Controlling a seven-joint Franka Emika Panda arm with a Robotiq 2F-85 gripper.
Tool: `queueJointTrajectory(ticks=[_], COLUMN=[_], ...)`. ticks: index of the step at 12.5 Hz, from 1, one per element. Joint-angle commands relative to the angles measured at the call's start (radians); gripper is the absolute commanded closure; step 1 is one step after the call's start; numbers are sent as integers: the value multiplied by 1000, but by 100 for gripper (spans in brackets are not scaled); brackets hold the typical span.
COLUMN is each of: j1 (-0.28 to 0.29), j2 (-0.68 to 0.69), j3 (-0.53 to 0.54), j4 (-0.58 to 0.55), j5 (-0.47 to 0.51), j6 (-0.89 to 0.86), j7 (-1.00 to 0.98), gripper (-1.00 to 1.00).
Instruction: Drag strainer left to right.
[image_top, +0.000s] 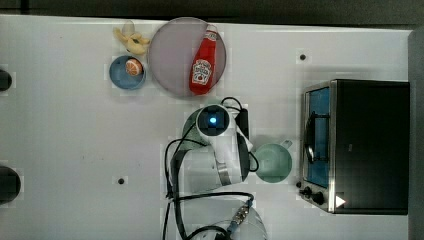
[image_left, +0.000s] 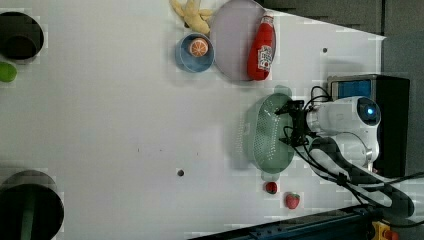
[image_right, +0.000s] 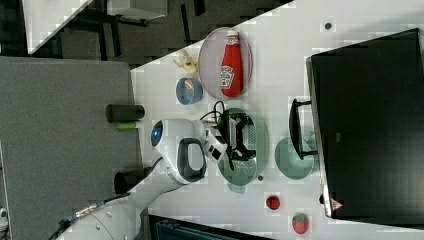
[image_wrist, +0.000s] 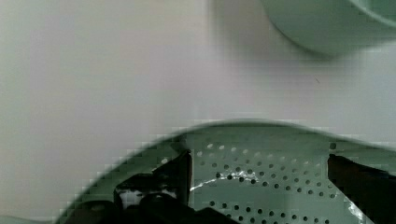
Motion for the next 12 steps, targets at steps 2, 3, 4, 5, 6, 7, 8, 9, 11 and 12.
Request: queueJointTrajectory(ticks=[2,3,4,5,6,7,8,9,11,12], j1=[-21,-21,-21,-20,-20,-20,-20,-20,-20,-20], j2=[-10,-10,-11,-17,-35,-69,-118,-178,-318,-396], j3=[-67,-70,-67,-52,-35,-15,5,22,48,52], j4=[6,6,7,6,4,-5,-17,-30,-39,-38], j5=[5,5,5,5,6,9,12,22,72,118], j6=[-14,-14,-14,-15,-18,-18,-24,-49,-138,-217], j7=[-83,-84,-85,-95,-124,-178,-243,-314,-459,-521], gripper=[-100,-100,-100,-100,-100,-100,-100,-100,-100,-100])
